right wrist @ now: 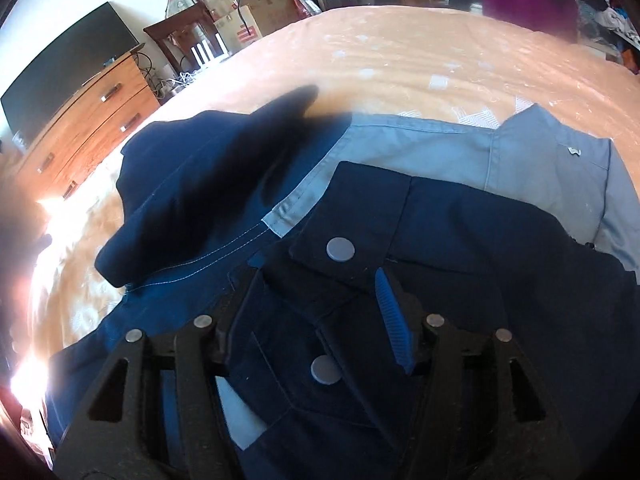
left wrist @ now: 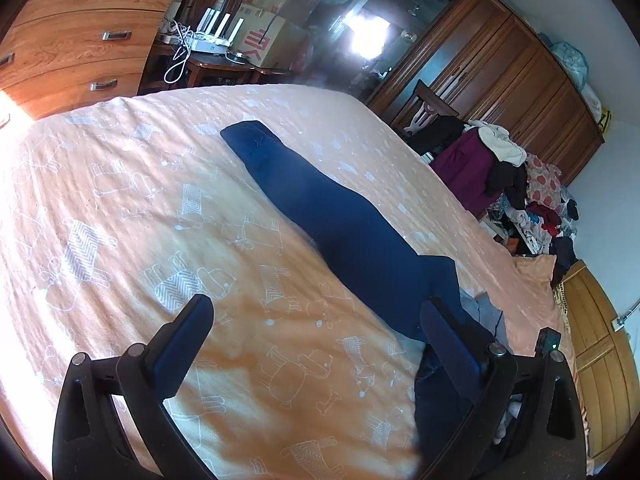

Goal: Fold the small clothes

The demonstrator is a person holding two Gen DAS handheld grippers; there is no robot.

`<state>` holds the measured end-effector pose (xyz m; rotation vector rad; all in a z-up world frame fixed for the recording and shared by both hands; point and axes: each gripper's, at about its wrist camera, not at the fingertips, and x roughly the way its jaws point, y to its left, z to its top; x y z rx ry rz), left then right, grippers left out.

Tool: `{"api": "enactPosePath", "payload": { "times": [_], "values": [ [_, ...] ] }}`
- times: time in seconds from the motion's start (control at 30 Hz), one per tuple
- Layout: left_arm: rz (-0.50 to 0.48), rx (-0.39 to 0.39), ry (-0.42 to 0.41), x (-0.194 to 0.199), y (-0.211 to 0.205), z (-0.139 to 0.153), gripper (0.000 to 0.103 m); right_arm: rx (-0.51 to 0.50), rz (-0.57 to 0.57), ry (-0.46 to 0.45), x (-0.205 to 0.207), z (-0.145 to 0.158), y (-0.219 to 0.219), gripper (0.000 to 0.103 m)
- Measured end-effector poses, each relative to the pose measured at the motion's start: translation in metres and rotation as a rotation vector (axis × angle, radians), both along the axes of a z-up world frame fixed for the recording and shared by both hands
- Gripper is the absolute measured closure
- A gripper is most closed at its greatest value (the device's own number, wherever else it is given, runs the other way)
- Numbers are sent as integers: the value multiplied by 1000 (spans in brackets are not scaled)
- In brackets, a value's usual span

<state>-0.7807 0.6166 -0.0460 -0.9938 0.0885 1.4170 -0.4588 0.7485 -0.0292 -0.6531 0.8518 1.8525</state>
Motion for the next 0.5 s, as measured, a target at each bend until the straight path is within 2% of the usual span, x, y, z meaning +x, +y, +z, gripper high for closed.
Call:
{"api": "enactPosePath", "payload": {
  "times": [0.07, 0.2, 0.23, 0.27, 0.3, 0.33, 0.37, 0.43, 0.5],
  "values": [
    [-2, -3, -5, 0, 1, -3, 0, 0, 11, -2, -3, 0, 0, 42],
    [-11, -10, -9, 4, 4, -7, 0, 11, 27, -80, -17, -6, 7, 42],
    [-12, -15, -12, 5, 6, -8, 0, 14, 24, -86, -17, -5, 8, 46],
    [-12, -19, -16, 5, 8, -9, 0, 24, 13, -93, -16, -5, 9, 62],
    [-11, -23, -20, 6, 9, -10, 0, 26, -1, -90, -12, -4, 9, 74],
    [-13, -24, -23, 6, 11, -10, 0, 28, -19, -50, -5, -1, 10, 88],
    [-13, -23, -22, 6, 12, -10, 0, 35, -17, -19, -2, 3, 9, 98],
    [-19, -22, -12, 8, 17, -8, 0, 57, 3, -12, -9, 10, 5, 97],
    [-28, -22, -2, 10, 23, -8, 0, 28, 24, -16, -16, 0, 11, 97]
  ]
}}
